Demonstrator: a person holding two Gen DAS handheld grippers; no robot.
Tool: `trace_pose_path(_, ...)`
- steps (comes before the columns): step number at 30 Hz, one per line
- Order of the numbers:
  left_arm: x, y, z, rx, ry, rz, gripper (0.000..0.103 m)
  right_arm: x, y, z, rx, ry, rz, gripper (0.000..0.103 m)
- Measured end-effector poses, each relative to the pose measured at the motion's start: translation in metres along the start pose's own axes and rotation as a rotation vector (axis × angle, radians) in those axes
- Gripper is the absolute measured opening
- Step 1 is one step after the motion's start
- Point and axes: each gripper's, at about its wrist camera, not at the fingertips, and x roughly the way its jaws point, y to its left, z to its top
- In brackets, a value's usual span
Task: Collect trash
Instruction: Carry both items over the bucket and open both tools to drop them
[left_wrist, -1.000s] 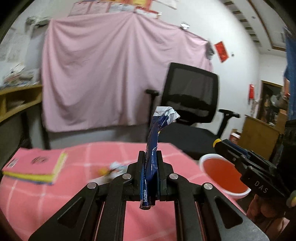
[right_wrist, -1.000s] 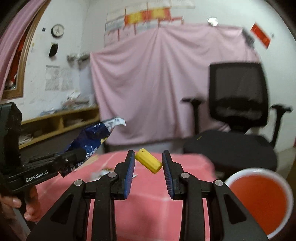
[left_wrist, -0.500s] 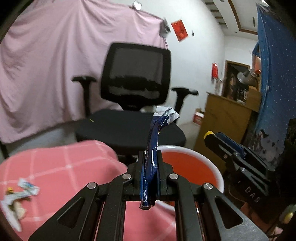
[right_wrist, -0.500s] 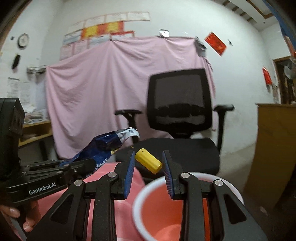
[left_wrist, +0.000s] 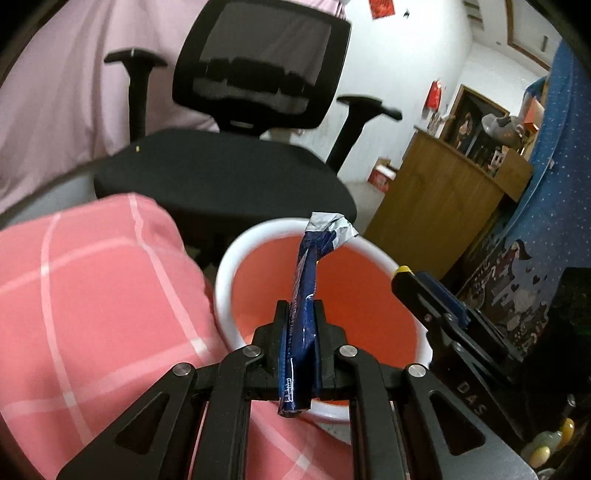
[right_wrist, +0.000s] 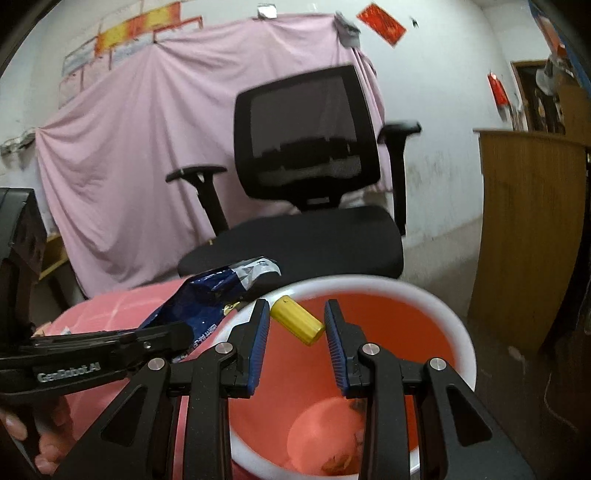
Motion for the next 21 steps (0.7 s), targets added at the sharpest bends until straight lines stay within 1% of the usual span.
trace_pose_path(2, -0.001, 0.004, -0.002, -0.004, 0.018, 0.007, 0.014, 0.004, -0.003, -0.002, 0.011, 0.022, 0.0, 0.029)
trace_pose_path(4, -0.003, 0.008, -0.004, -0.017, 0.015, 0.017, 0.024, 0.007, -0.004, -0.005, 0.025, 0.041, 0.002, 0.029)
trace_pose_path(5, -0.005, 0.011, -0.004, -0.03, 0.009, 0.02, 0.026, 0.007, -0.004, -0.005, 0.027, 0.045, 0.001, 0.029)
trace_pose_path(6, -0.009, 0.014, -0.006, -0.04, 0.004, 0.022, 0.027, 0.007, -0.004, -0.006, 0.027, 0.046, -0.001, 0.029)
trace_pose_path(8, -0.016, 0.02, -0.007, -0.061, -0.01, 0.041, 0.027, 0.006, -0.002, -0.006, 0.025, 0.045, 0.0, 0.03)
trace_pose_path(9, -0.02, 0.022, -0.008, -0.071, -0.023, 0.05, 0.027, 0.006, -0.001, -0.005, 0.024, 0.043, 0.001, 0.036)
trace_pose_path(10, -0.028, 0.025, -0.009, -0.081, -0.049, 0.059, 0.027, 0.006, 0.0, -0.005, 0.024, 0.039, 0.004, 0.043)
trace_pose_path(11, -0.036, 0.027, -0.01, -0.085, -0.073, 0.071, 0.028, 0.005, 0.0, -0.004, 0.023, 0.03, 0.01, 0.045)
trace_pose_path(14, -0.056, 0.033, -0.015, -0.093, -0.148, 0.128, 0.036, -0.002, 0.009, -0.001, 0.002, 0.001, 0.028, 0.045)
trace_pose_path(17, -0.084, 0.042, -0.024, -0.114, -0.229, 0.183, 0.039, -0.013, 0.022, 0.003, -0.018, -0.045, 0.052, 0.047)
trace_pose_path(18, -0.093, 0.045, -0.027, -0.119, -0.253, 0.204, 0.042, -0.017, 0.027, 0.005, -0.029, -0.062, 0.061, 0.051)
trace_pose_path(19, -0.103, 0.048, -0.03, -0.124, -0.278, 0.228, 0.048, -0.02, 0.032, 0.006, -0.038, -0.079, 0.07, 0.052)
trace_pose_path(21, -0.121, 0.053, -0.036, -0.137, -0.332, 0.272, 0.056, -0.029, 0.044, 0.009, -0.056, -0.113, 0.095, 0.053)
